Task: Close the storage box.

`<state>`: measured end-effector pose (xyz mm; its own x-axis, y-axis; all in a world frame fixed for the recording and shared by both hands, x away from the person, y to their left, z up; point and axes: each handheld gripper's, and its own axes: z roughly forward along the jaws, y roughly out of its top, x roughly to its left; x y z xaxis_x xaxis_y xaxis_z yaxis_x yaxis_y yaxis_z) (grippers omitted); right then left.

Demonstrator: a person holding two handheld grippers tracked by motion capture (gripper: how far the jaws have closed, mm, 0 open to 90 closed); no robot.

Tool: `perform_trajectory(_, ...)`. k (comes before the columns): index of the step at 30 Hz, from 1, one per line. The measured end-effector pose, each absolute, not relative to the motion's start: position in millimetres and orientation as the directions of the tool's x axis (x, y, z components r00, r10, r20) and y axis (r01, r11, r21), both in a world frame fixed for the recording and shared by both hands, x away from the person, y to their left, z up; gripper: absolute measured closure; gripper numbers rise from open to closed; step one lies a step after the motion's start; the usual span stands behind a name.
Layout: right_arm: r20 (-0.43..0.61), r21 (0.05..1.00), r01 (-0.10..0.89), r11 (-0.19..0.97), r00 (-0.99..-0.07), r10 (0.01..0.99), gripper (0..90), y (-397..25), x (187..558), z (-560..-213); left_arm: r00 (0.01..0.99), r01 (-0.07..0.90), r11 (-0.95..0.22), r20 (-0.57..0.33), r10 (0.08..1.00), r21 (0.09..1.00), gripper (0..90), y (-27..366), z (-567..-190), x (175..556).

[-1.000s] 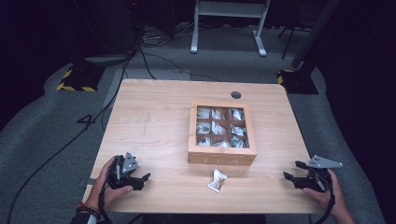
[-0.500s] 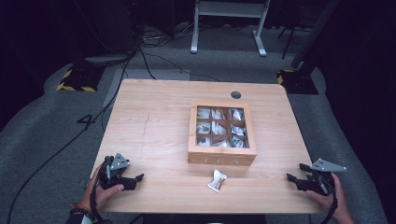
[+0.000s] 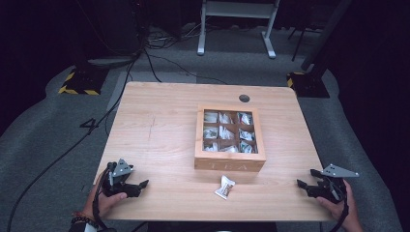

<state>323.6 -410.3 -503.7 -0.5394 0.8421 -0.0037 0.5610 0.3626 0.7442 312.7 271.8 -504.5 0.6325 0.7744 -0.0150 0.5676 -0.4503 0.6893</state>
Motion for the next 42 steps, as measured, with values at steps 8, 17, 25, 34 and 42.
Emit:
perform_trajectory(8, 0.006, 0.746, 0.567, 0.35, -0.53, 0.848, 22.9, -411.2, 323.9, -503.6, 0.637, 0.563, -0.453, -0.015, 0.771, 0.691, 15.5, 272.5, -504.6, 314.1)
perform_trajectory(17, 0.002, 0.745, 0.566, 0.353, -0.531, 0.847, 23.0, -411.2, 323.9, -503.6, 0.639, 0.563, -0.455, -0.015, 0.769, 0.69, 15.5, 272.7, -504.5, 314.6)
perform_trajectory(25, 0.001, 0.745, 0.565, 0.354, -0.531, 0.847, 23.0, -411.2, 323.9, -503.6, 0.638, 0.562, -0.453, -0.013, 0.77, 0.692, 15.6, 272.6, -504.7, 314.5)
perform_trajectory(34, -0.001, 0.746, 0.565, 0.354, -0.531, 0.848, 22.9, -411.1, 324.0, -503.7, 0.64, 0.563, -0.455, -0.016, 0.768, 0.69, 15.5, 272.7, -504.5, 314.9)
perform_trajectory(42, 0.001, 0.745, 0.566, 0.354, -0.531, 0.847, 22.9, -411.1, 324.3, -503.7, 0.64, 0.563, -0.455, -0.016, 0.768, 0.69, 15.6, 272.9, -504.5, 314.9)
